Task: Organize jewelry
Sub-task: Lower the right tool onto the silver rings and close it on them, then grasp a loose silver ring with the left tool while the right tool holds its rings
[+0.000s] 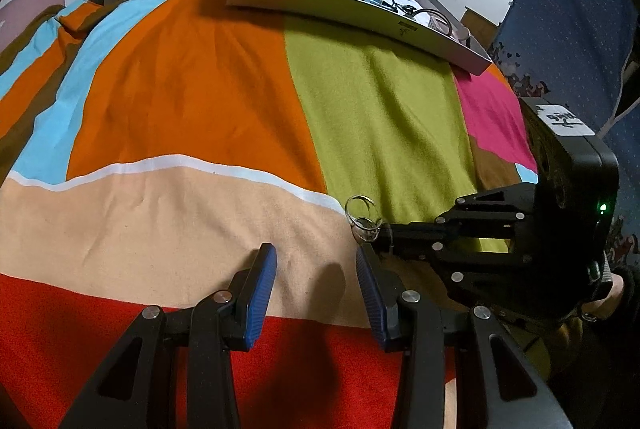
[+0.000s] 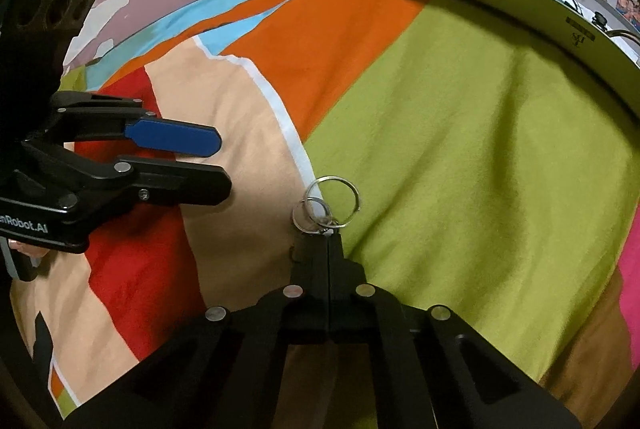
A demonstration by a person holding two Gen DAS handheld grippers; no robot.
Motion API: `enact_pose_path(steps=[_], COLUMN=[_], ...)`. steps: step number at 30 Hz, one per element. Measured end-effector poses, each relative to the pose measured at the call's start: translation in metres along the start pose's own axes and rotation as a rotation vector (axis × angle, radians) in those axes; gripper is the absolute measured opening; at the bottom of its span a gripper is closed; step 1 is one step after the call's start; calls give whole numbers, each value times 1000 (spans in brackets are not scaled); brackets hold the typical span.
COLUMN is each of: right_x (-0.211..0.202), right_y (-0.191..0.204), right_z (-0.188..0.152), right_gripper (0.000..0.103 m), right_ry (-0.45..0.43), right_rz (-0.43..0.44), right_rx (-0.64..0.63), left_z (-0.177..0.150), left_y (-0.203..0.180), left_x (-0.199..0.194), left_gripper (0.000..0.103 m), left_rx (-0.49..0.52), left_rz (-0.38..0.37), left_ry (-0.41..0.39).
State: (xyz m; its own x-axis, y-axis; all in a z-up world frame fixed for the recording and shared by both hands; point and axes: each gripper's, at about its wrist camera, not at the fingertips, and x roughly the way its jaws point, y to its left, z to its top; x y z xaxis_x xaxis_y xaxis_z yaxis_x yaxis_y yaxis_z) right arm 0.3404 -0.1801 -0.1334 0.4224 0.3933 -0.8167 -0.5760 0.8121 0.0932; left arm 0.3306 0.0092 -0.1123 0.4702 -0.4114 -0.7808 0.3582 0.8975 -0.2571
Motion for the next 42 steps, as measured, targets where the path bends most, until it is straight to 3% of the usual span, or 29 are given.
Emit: enact_pose_path(steps=[5, 17, 24, 42], right_x=[-10, -22, -26, -20], right_y=[-5, -48, -54, -45], right_z=[-6, -12, -16, -11], right_gripper=[1, 1, 1, 1], right_ry=[11, -5, -7, -17], right_rz=[-43, -78, 51, 85], right_rx=[-11, 96, 177, 170], left_z=[-1, 4, 2, 4], left_y=[-7, -42, -51, -51], left_x=[3, 36, 42, 42], left_gripper=[39, 39, 35, 29], left_rx=[31, 134, 190, 199], left_rz=[-12, -51, -15, 1], left_ry=[3, 4, 7, 15])
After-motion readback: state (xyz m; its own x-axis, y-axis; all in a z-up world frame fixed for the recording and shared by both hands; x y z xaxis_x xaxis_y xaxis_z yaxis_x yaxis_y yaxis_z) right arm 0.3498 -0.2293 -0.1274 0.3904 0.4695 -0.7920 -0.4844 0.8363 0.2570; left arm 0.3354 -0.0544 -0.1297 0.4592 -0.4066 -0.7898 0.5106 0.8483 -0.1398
